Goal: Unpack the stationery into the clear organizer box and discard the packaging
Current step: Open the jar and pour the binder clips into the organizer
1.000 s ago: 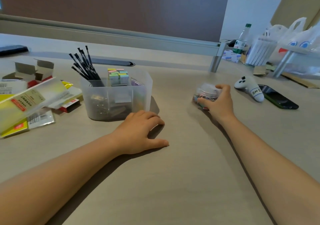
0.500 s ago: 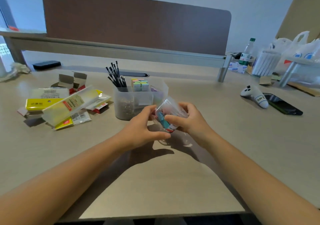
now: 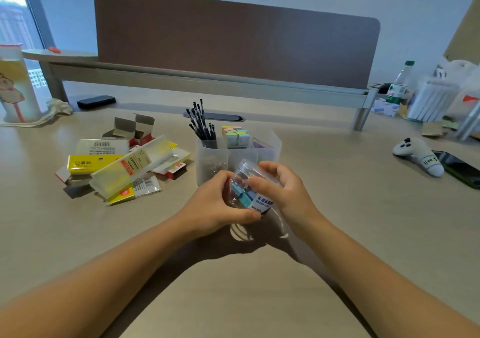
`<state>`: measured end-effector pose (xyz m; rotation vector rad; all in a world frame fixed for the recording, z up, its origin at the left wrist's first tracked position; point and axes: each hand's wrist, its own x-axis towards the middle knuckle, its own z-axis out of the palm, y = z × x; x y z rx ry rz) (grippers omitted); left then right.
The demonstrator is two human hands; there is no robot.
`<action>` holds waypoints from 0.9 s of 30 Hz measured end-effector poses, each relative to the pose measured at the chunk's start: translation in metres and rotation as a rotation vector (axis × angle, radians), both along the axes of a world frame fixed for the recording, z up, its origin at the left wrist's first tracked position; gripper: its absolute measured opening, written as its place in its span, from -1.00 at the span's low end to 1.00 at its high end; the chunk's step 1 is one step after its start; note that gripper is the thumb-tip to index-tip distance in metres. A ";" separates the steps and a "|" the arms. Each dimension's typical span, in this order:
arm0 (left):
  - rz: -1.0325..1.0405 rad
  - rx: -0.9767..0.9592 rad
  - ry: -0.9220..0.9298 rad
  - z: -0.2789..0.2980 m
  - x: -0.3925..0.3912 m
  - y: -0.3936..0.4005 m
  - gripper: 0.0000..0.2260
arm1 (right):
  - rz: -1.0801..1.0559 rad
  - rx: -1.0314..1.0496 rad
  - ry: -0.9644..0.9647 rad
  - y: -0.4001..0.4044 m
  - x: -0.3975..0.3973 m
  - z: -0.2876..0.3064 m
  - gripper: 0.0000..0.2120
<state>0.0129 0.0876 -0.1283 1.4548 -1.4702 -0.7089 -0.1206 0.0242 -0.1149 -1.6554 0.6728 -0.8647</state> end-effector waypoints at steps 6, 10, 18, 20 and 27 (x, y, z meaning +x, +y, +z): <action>-0.074 -0.009 0.067 0.000 -0.001 -0.004 -0.56 | -0.009 -0.039 -0.021 -0.001 -0.004 -0.001 -0.49; -0.101 -0.018 0.066 -0.001 0.000 -0.003 -0.54 | 0.018 -0.075 -0.012 0.001 -0.006 0.000 -0.47; -0.197 -0.006 0.123 0.003 -0.001 0.000 -0.53 | 0.121 -0.132 -0.008 0.001 -0.010 0.005 -0.55; -0.218 -0.001 0.136 0.004 -0.001 0.001 -0.54 | 0.164 -0.120 -0.019 0.000 -0.011 0.008 -0.52; -0.161 0.053 0.111 0.002 0.002 -0.005 -0.46 | 0.059 -0.099 -0.032 -0.007 -0.009 0.003 -0.46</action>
